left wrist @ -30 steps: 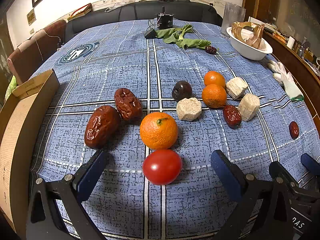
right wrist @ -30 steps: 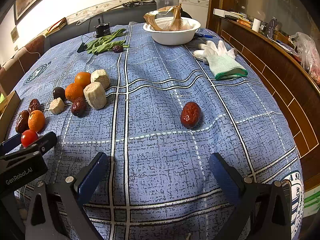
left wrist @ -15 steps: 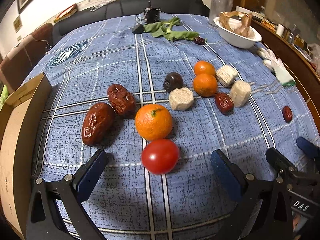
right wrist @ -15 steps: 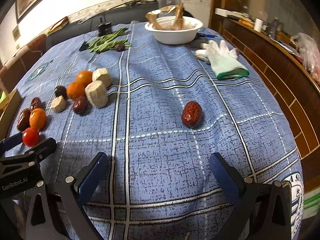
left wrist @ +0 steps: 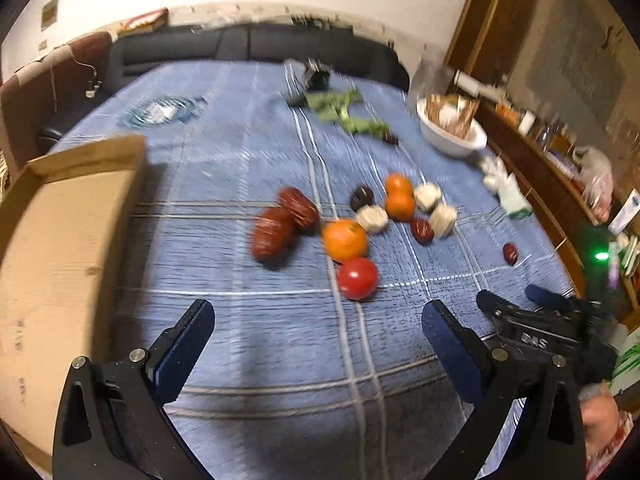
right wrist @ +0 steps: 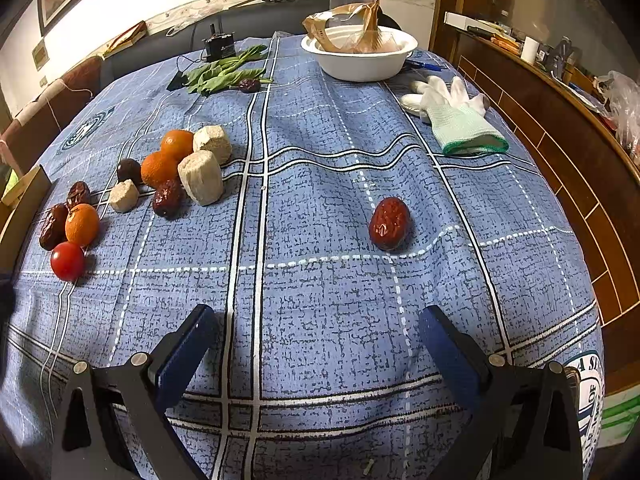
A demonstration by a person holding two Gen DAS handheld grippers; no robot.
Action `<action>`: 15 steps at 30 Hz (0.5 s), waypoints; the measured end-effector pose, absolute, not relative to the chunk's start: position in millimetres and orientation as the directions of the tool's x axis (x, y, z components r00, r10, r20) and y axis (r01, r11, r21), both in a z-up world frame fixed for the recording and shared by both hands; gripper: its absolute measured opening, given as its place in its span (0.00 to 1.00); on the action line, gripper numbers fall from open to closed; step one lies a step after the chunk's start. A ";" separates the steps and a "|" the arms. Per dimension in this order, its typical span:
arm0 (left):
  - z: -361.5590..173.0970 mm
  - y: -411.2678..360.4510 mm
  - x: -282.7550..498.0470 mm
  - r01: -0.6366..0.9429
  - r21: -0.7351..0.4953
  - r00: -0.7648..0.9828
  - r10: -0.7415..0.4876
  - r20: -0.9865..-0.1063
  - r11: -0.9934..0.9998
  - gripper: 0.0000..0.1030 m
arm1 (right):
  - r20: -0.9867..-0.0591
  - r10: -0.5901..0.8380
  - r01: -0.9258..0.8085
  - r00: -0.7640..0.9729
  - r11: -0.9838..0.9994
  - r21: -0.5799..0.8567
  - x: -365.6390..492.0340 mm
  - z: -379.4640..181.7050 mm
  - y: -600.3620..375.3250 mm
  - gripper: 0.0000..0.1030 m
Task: Organize fruits
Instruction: 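Move both tools toward the fruit cluster, aiming at the red tomato and a date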
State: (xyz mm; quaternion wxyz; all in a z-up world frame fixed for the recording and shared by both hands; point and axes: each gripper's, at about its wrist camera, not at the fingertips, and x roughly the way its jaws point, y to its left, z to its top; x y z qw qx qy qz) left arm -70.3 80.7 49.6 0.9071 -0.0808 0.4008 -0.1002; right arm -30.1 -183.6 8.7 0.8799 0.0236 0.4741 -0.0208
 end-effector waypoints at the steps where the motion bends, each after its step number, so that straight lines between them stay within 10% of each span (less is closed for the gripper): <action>1: 52.6 87.9 -75.4 0.105 -0.240 0.675 -0.246 -0.696 0.965 1.00 | -0.835 -0.018 0.064 0.551 0.998 0.021 -29.5 8.7 -183.5 1.00; 7: 54.6 106.9 -92.7 0.074 -0.203 0.667 -0.200 -0.717 0.976 0.72 | -0.840 -0.041 0.090 0.541 0.996 0.009 -25.9 9.3 -182.8 0.99; 15: 72.4 101.8 -114.4 0.056 -0.103 0.733 -0.111 -0.671 0.993 0.72 | -0.735 -0.037 0.103 0.677 0.994 0.045 -71.9 43.1 -173.5 0.98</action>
